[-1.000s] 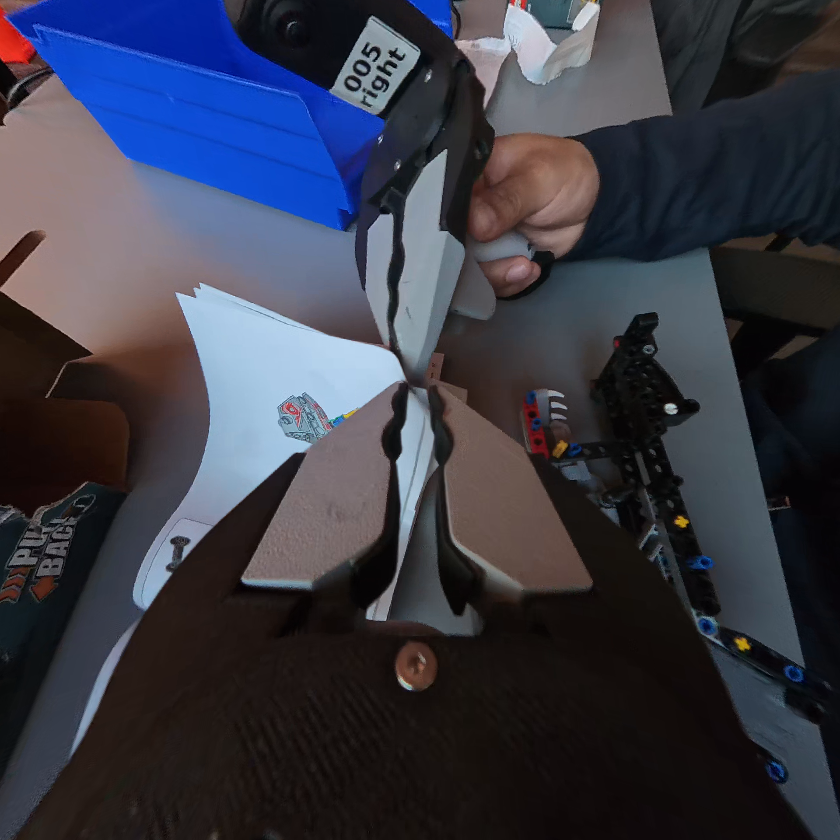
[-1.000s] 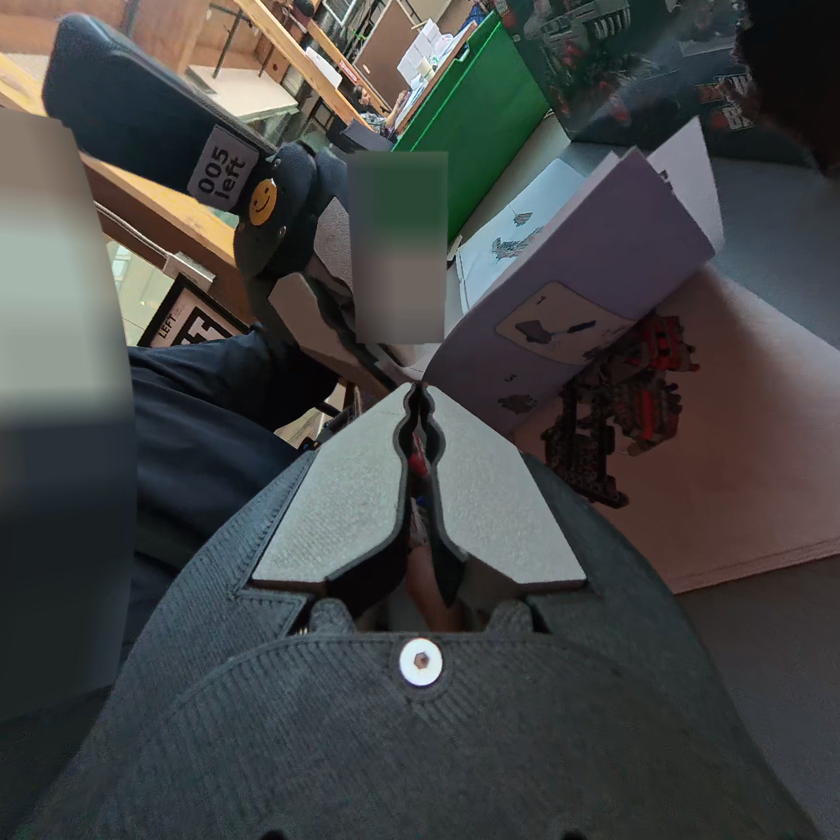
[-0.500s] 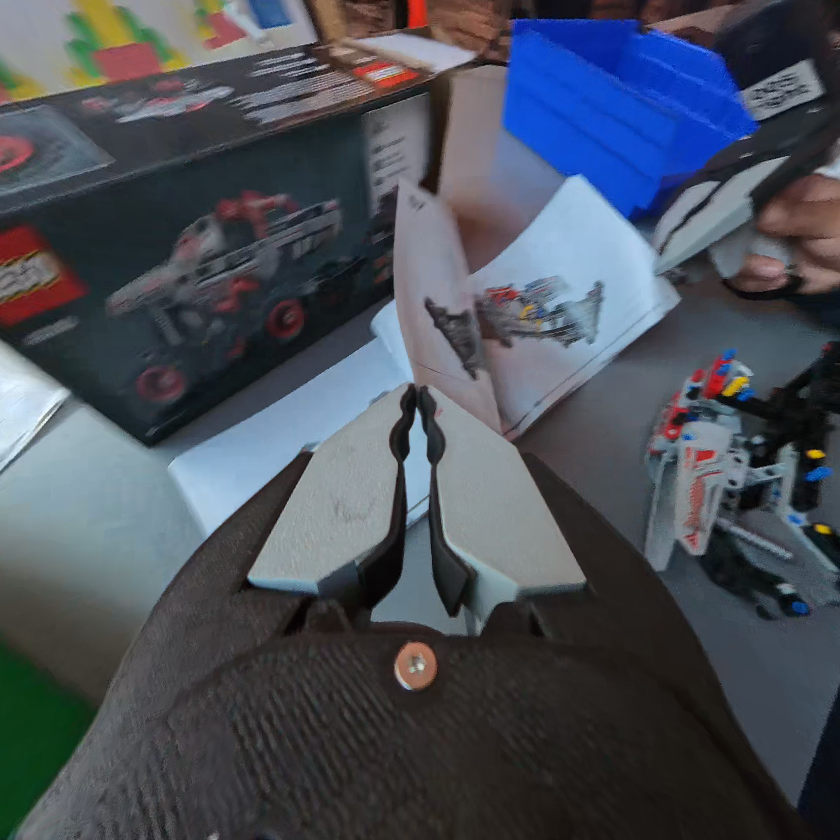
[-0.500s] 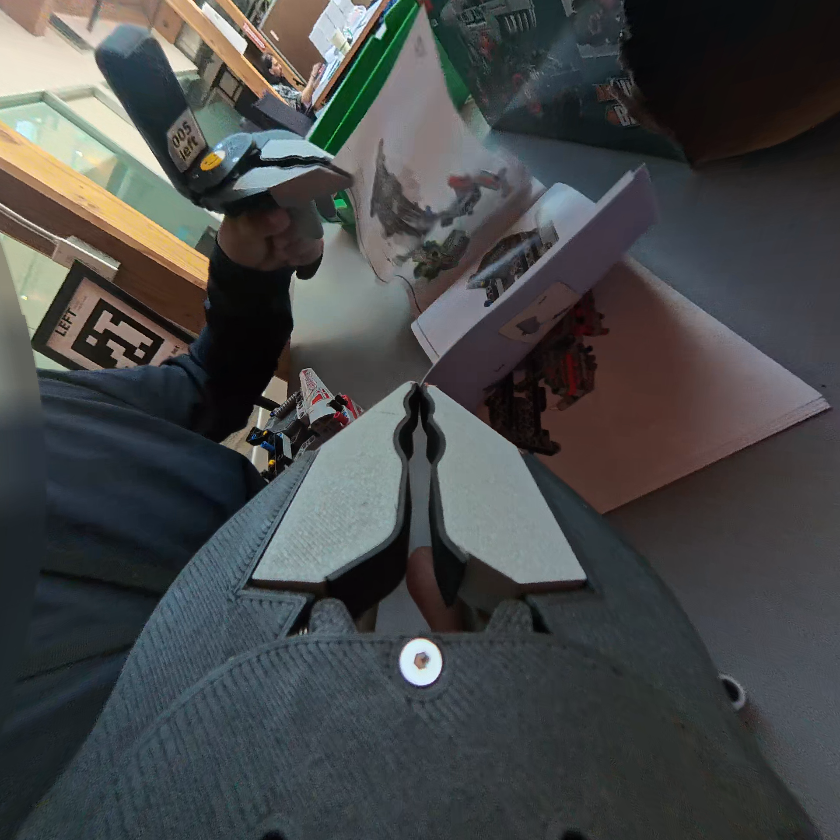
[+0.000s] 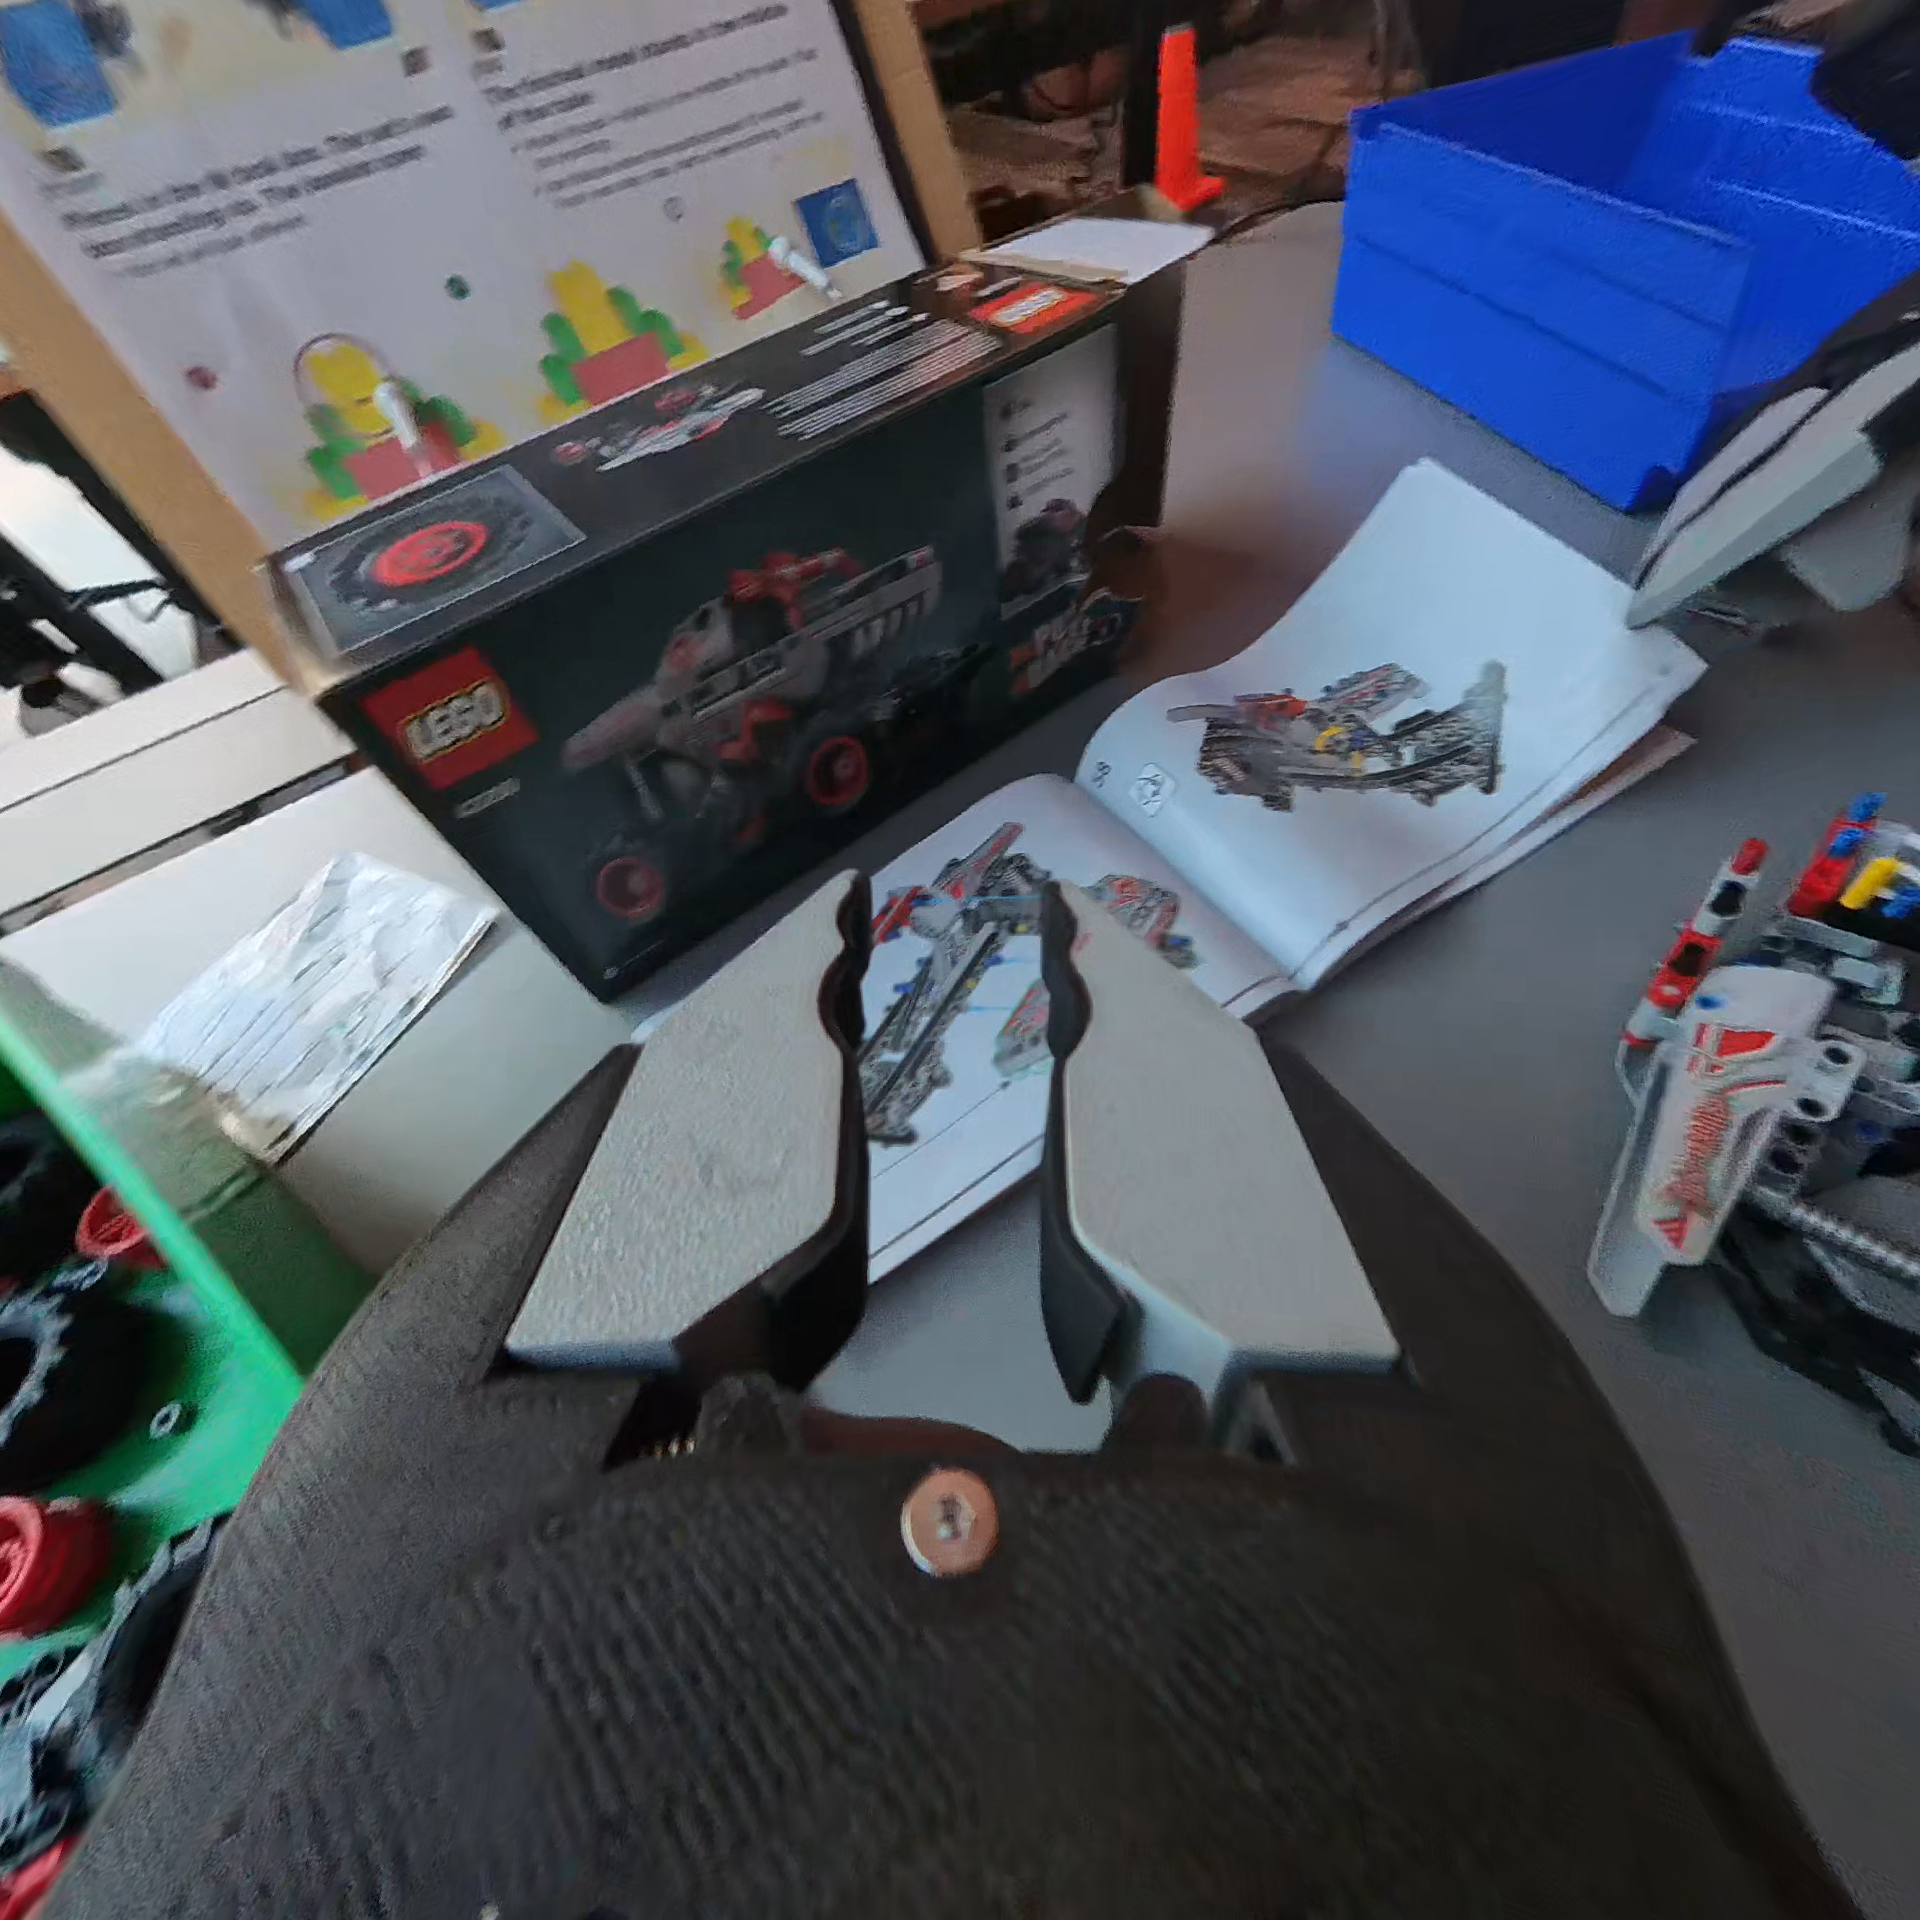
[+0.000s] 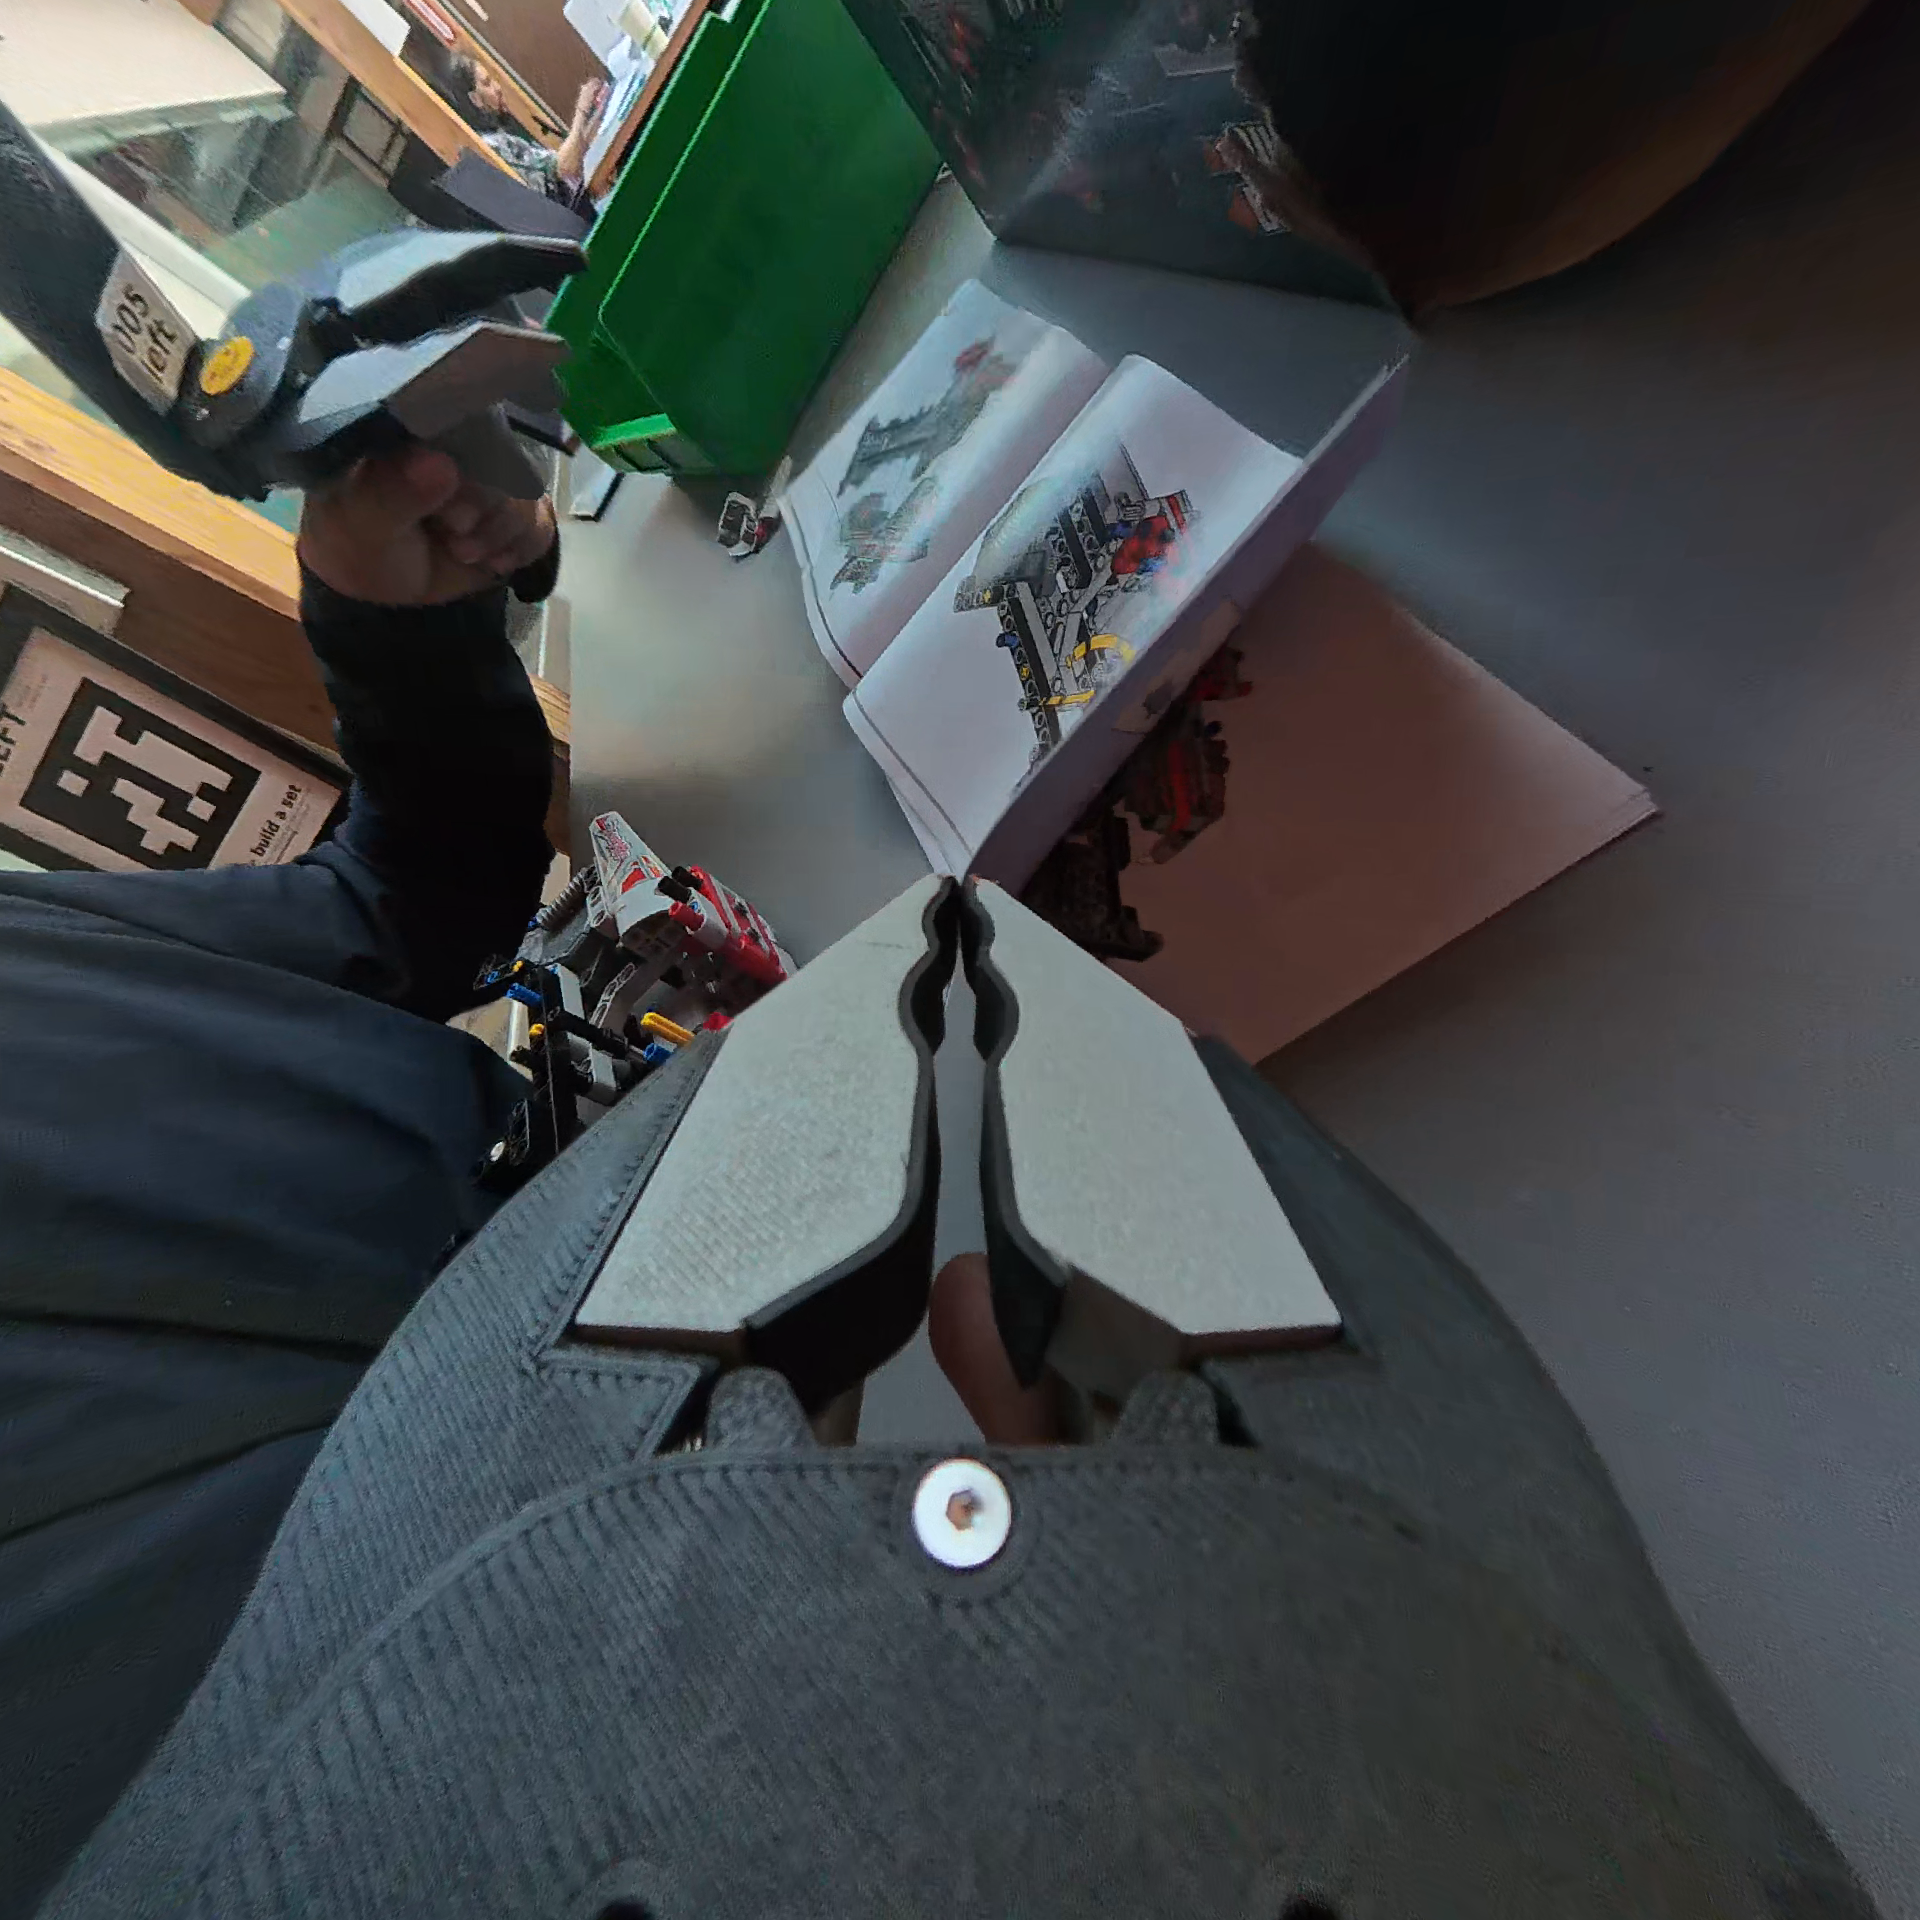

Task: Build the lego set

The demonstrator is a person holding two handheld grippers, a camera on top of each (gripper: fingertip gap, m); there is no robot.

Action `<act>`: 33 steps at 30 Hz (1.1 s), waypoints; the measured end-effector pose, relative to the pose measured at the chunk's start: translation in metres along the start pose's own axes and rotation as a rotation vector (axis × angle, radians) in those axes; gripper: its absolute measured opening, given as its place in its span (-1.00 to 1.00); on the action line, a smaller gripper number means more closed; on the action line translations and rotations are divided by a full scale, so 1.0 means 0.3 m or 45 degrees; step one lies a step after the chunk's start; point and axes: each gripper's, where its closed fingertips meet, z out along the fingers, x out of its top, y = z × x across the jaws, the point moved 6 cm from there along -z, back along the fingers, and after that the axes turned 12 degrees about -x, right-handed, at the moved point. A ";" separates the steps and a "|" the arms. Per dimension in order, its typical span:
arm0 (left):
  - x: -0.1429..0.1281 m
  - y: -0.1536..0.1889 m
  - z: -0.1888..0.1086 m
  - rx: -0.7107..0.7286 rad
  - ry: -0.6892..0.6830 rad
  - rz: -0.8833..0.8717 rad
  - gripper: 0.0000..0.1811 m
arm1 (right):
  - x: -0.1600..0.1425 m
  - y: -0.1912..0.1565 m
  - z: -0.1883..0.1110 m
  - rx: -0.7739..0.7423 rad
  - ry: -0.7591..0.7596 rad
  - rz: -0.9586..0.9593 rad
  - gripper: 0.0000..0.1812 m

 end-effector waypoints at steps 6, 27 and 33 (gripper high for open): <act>0.005 0.073 0.162 -0.204 -0.118 0.117 -0.65 | 0.003 0.015 -0.014 -0.032 0.005 0.000 -1.00; -0.121 0.008 0.278 -0.111 -0.186 0.130 -0.64 | -0.015 0.061 -0.041 -0.110 -0.081 -0.027 -1.00; -0.070 -0.062 0.223 0.054 -0.041 0.052 -0.74 | -0.019 0.078 -0.037 -0.108 -0.094 -0.011 -1.00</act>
